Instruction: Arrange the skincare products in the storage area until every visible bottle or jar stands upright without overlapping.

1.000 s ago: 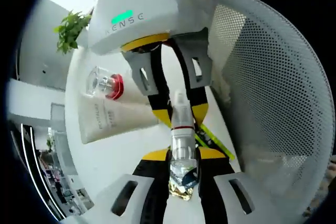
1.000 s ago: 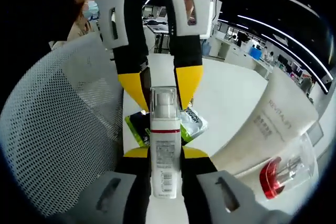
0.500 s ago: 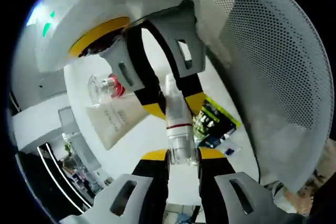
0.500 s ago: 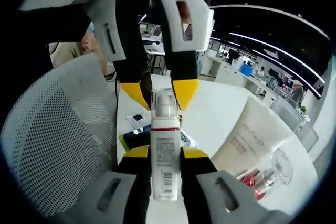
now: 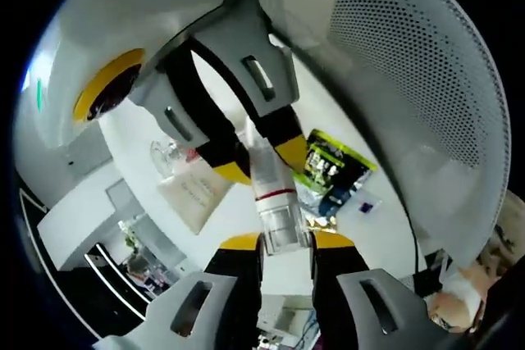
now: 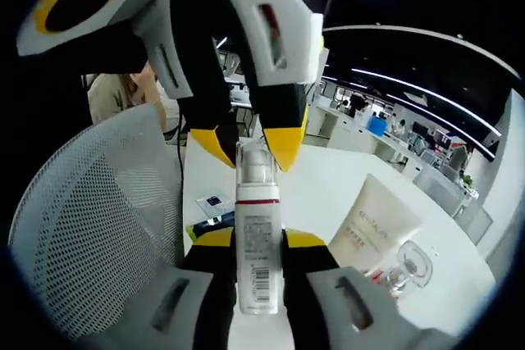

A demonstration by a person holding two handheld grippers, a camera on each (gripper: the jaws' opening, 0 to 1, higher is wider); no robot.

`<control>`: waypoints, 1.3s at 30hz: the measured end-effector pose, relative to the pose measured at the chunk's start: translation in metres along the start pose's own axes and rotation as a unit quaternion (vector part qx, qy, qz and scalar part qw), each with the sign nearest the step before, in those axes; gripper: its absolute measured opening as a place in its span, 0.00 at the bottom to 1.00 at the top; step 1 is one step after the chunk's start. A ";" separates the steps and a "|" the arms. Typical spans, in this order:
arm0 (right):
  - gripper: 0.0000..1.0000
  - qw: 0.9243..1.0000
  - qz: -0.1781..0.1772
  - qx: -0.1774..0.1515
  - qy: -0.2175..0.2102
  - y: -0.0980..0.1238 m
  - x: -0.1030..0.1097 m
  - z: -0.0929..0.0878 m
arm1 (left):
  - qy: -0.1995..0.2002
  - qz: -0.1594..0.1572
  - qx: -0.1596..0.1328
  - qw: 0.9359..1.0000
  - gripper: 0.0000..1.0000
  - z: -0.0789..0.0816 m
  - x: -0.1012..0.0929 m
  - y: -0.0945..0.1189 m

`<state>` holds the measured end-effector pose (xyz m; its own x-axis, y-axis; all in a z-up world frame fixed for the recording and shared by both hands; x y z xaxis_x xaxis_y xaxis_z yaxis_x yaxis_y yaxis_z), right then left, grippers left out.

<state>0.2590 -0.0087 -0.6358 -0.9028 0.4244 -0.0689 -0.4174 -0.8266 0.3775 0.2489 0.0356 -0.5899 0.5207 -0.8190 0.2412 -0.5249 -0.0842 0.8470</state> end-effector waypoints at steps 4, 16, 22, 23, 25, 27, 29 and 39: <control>0.20 1.000 0.000 0.002 0.006 0.004 0.001 -0.002 | 0.005 0.000 -0.011 1.000 0.20 -0.001 0.001 -0.001; 0.20 1.000 0.004 -0.012 -0.021 0.020 -0.005 -0.012 | 0.041 0.039 -0.041 0.998 0.21 -0.009 0.013 -0.015; 0.20 0.999 0.010 -0.019 -0.032 0.020 -0.005 -0.013 | 0.048 0.026 -0.054 0.997 0.15 -0.005 0.009 -0.019; 0.20 0.999 0.013 -0.018 -0.033 0.019 -0.005 -0.013 | 0.048 0.026 -0.055 0.997 0.13 -0.004 0.009 -0.019; 0.20 0.999 0.013 -0.012 -0.029 0.016 -0.005 -0.014 | 0.047 0.028 -0.050 0.997 0.11 -0.006 0.009 -0.020; 0.20 0.999 0.016 -0.006 -0.027 0.014 -0.006 -0.016 | 0.052 0.027 -0.044 0.997 0.02 -0.008 0.010 -0.020; 0.20 0.999 0.021 -0.006 -0.030 0.012 -0.006 -0.016 | 0.056 0.027 -0.042 0.997 0.00 -0.011 0.010 -0.021; 0.20 0.999 0.030 0.011 -0.025 0.007 -0.009 -0.023 | 0.079 0.014 -0.072 0.994 0.00 -0.009 0.004 -0.035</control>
Point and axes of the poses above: the point that each gripper's makers call its tool centre point, and the gripper's own axes: y roughly backward along the fingers, x roughly to its left, z roughly out of its top, the point moved 4 cm from there along y, roughly backward along the fingers, and after that the axes turned 15 degrees about -y, right-handed, at the moved point
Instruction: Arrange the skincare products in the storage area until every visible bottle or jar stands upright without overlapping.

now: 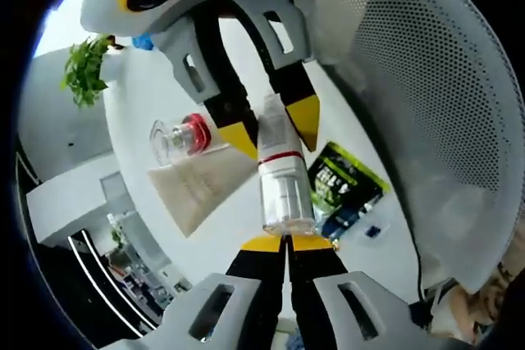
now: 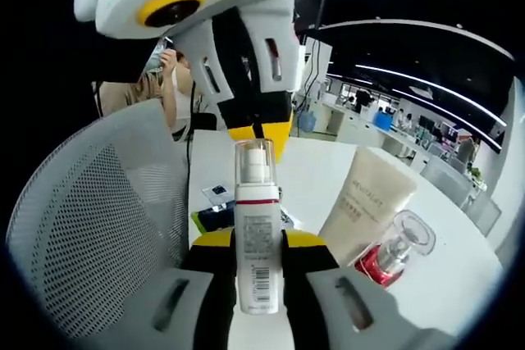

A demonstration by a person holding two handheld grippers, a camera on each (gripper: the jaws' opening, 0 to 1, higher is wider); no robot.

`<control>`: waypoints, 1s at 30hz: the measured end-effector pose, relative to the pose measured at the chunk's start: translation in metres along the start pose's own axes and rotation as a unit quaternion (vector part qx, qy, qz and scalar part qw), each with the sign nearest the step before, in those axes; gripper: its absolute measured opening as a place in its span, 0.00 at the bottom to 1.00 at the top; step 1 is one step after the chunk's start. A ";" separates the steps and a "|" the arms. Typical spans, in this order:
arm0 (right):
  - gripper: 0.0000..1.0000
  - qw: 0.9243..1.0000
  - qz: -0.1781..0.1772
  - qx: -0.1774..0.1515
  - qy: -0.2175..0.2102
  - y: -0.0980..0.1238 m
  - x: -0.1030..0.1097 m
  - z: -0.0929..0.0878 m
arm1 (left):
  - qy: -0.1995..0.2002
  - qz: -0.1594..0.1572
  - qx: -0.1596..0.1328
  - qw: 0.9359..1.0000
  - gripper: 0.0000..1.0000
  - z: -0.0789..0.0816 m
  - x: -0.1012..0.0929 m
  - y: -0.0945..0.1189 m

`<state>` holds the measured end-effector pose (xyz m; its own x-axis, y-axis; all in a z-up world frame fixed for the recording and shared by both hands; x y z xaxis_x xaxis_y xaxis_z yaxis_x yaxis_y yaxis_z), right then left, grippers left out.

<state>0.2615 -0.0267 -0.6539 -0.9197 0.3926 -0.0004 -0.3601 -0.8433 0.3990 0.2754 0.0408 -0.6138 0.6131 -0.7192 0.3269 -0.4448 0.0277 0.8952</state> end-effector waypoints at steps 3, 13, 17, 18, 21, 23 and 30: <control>0.20 1.000 0.000 0.003 -0.005 0.001 -0.002 -0.004 | 0.018 -0.004 -0.014 1.000 0.00 -0.001 -0.002 -0.004; 0.20 0.996 0.022 -0.037 -0.072 0.007 -0.007 -0.009 | 0.100 -0.004 -0.049 0.994 0.00 -0.012 -0.011 -0.021; 0.20 0.991 0.039 -0.069 -0.110 0.007 -0.011 -0.010 | 0.163 0.012 -0.093 0.982 0.00 -0.014 -0.013 -0.026; 0.20 0.987 0.047 -0.087 -0.130 0.008 -0.013 -0.011 | 0.170 0.015 -0.099 0.980 0.00 -0.014 -0.013 -0.026; 0.20 0.981 0.047 -0.103 -0.157 0.009 -0.017 -0.014 | 0.246 0.044 -0.177 0.952 0.00 -0.014 -0.010 -0.024; 0.20 0.978 0.047 -0.109 -0.170 0.008 -0.021 -0.017 | 0.284 0.045 -0.224 0.931 0.04 -0.009 -0.010 -0.021; 0.20 0.972 0.069 -0.137 -0.178 0.006 -0.020 -0.011 | 0.394 0.074 -0.399 0.825 0.16 0.013 0.003 -0.019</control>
Point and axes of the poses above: the point that each gripper's makers call its tool centre point, and the gripper's own axes: y roughly backward along the fingers, x roughly to its left, z roughly out of its top, the point moved 4 cm from there along y, roughly backward along the fingers, and after that the axes turned 15 degrees about -y, right-handed, at the moved point
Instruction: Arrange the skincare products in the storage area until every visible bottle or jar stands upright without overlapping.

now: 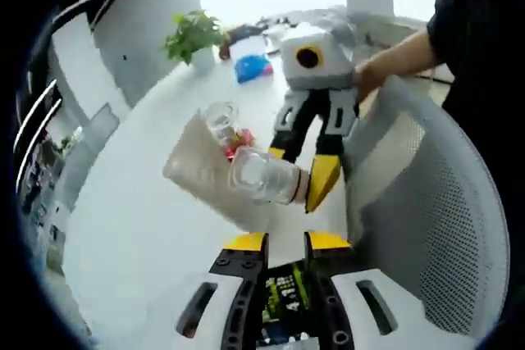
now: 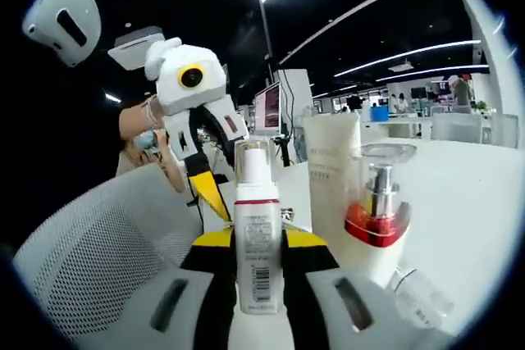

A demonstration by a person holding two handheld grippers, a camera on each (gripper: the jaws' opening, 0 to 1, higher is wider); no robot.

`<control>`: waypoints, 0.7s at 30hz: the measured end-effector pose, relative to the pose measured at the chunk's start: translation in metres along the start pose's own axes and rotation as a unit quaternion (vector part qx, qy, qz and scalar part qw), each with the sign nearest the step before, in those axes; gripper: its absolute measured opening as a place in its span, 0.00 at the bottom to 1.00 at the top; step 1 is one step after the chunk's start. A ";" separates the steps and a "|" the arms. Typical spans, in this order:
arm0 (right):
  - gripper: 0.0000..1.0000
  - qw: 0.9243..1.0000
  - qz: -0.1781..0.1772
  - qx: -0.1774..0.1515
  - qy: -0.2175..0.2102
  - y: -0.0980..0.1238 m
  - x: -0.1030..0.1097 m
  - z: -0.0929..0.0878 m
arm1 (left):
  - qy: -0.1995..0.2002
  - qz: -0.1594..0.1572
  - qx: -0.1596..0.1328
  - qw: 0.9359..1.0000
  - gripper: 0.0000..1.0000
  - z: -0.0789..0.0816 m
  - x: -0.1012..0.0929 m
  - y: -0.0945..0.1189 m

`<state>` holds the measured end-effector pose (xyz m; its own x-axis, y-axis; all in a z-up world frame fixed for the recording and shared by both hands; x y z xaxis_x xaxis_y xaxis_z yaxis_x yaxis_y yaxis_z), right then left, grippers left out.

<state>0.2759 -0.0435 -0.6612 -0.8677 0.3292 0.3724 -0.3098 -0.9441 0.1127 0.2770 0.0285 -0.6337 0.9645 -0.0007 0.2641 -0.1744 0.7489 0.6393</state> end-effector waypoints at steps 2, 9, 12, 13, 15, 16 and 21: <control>0.20 1.000 0.002 -0.002 -0.001 0.000 0.000 0.001 | 0.041 0.011 -0.033 0.999 0.17 0.004 0.003 0.000; 0.20 0.999 0.031 -0.011 -0.005 0.001 0.005 0.000 | 0.083 0.008 -0.120 0.989 0.22 0.012 -0.001 -0.003; 0.20 0.999 0.048 -0.016 -0.012 0.000 0.008 -0.002 | 0.105 0.000 -0.167 0.980 0.23 0.019 -0.002 -0.005; 0.20 0.998 0.051 -0.017 -0.013 0.000 0.009 -0.002 | 0.117 -0.004 -0.178 0.977 0.25 0.019 0.000 -0.005; 0.20 0.998 0.057 -0.018 -0.014 -0.003 0.010 -0.002 | 0.116 -0.004 -0.196 0.974 0.25 0.019 0.003 -0.006; 0.20 0.998 0.062 -0.012 -0.012 -0.006 0.011 -0.004 | 0.113 -0.005 -0.200 0.973 0.23 0.021 0.003 -0.007; 0.20 0.998 0.064 -0.004 -0.018 -0.010 0.009 -0.007 | 0.108 -0.007 -0.199 0.974 0.21 0.024 0.004 -0.013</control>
Point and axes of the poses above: the point that each gripper's makers call its tool centre point, and the gripper's own axes: y roughly backward along the fingers, x roughly to its left, z roughly out of its top, the point moved 4 cm from there along y, roughly backward along the fingers, and after that the axes turned 15 degrees about -y, right-handed, at the moved point
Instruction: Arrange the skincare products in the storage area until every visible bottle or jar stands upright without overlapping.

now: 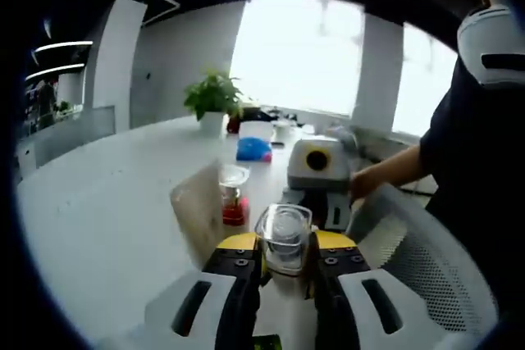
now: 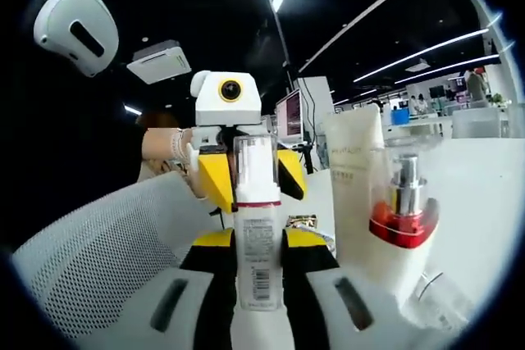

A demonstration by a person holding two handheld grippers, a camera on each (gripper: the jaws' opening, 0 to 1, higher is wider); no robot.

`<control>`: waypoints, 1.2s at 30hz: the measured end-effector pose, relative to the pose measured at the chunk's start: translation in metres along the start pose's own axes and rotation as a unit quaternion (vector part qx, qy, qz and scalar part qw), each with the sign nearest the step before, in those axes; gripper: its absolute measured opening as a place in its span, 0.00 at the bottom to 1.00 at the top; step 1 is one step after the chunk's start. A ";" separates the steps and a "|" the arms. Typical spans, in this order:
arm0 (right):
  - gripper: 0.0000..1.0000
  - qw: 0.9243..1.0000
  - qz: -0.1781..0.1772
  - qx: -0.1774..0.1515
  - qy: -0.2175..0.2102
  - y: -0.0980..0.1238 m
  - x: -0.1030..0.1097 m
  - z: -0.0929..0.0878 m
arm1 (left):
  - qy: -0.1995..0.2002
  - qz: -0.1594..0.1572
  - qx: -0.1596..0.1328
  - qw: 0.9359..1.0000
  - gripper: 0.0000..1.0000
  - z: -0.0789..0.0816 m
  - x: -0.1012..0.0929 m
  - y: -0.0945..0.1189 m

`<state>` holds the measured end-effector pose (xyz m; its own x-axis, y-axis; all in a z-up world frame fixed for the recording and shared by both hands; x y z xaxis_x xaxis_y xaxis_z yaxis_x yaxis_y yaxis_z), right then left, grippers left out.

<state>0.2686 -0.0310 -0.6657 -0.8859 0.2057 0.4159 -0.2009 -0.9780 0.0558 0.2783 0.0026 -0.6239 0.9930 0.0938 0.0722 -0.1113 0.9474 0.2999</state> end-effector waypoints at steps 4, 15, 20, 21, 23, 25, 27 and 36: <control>0.21 0.999 -0.015 0.032 0.017 -0.001 -0.002 -0.006 | -0.005 -0.002 0.016 1.000 0.19 -0.006 -0.003 -0.004; 0.28 0.984 -0.083 0.141 0.068 0.000 -0.019 -0.025 | -0.041 0.010 0.057 0.997 0.19 -0.014 -0.005 -0.017; 0.22 0.985 -0.101 0.127 0.064 0.006 -0.024 -0.022 | -0.048 0.033 0.071 0.996 0.18 -0.021 0.005 -0.018; 0.21 0.984 -0.106 0.128 0.065 0.007 -0.025 -0.023 | -0.047 0.036 0.073 0.996 0.18 -0.023 0.007 -0.018; 0.20 0.983 -0.110 0.130 0.063 0.009 -0.027 -0.024 | -0.045 0.037 0.072 0.996 0.19 -0.024 0.007 -0.019; 0.20 0.983 -0.109 0.132 0.063 0.010 -0.028 -0.026 | -0.047 0.036 0.072 0.996 0.19 -0.025 0.007 -0.020; 0.20 0.982 -0.106 0.138 0.070 0.010 -0.028 -0.028 | -0.056 0.034 0.074 0.995 0.19 -0.028 0.005 -0.021; 0.20 0.982 -0.103 0.143 0.071 0.009 -0.037 -0.038 | -0.066 0.043 0.094 0.992 0.19 -0.039 0.006 -0.026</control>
<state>0.2839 -0.0457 -0.7150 -0.8919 0.3833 0.2401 -0.2742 -0.8804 0.3870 0.2884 -0.0094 -0.6679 0.9668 0.1200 0.2258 -0.2143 0.8621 0.4592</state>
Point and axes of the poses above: the point that each gripper's makers call its tool centre point, and the gripper's own axes: y roughly backward along the fingers, x roughly to its left, z roughly out of its top, the point moved 4 cm from there along y, roughly backward along the fingers, and after that the axes turned 15 degrees about -y, right-handed, at the moved point
